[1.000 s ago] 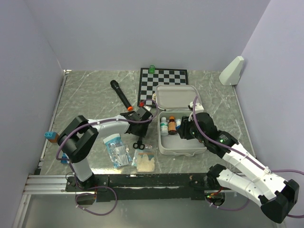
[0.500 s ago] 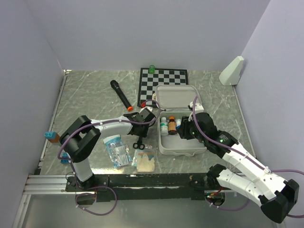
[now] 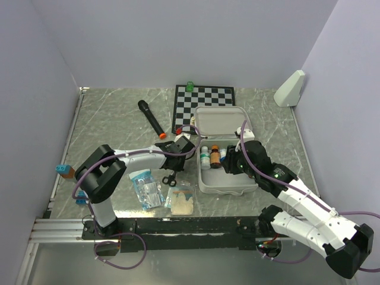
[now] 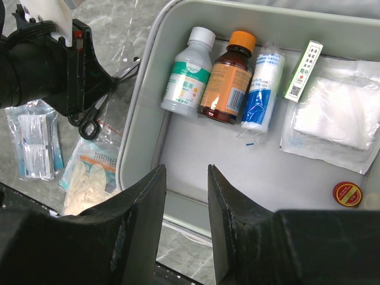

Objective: Organize the medicine kit
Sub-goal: Pick up the scissors from the center of the board.

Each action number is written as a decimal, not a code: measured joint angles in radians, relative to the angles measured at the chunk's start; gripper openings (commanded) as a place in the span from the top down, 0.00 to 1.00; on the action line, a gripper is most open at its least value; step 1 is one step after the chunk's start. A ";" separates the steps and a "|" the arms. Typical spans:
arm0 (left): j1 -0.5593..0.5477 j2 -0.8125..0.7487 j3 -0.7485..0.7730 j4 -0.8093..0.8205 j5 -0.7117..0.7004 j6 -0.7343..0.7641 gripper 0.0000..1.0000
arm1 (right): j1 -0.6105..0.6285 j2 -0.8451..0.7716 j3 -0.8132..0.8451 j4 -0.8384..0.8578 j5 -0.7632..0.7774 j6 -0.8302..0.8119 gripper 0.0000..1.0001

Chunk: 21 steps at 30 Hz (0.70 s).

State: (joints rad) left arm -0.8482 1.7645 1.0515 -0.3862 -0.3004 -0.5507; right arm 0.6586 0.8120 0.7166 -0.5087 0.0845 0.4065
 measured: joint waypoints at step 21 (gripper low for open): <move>-0.002 -0.019 0.022 -0.103 -0.048 -0.011 0.99 | 0.000 0.000 0.000 0.000 0.000 0.000 0.59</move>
State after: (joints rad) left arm -0.8501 1.7451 1.0733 -0.4889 -0.3481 -0.5617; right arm 0.6586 0.8120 0.7166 -0.5087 0.0845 0.4065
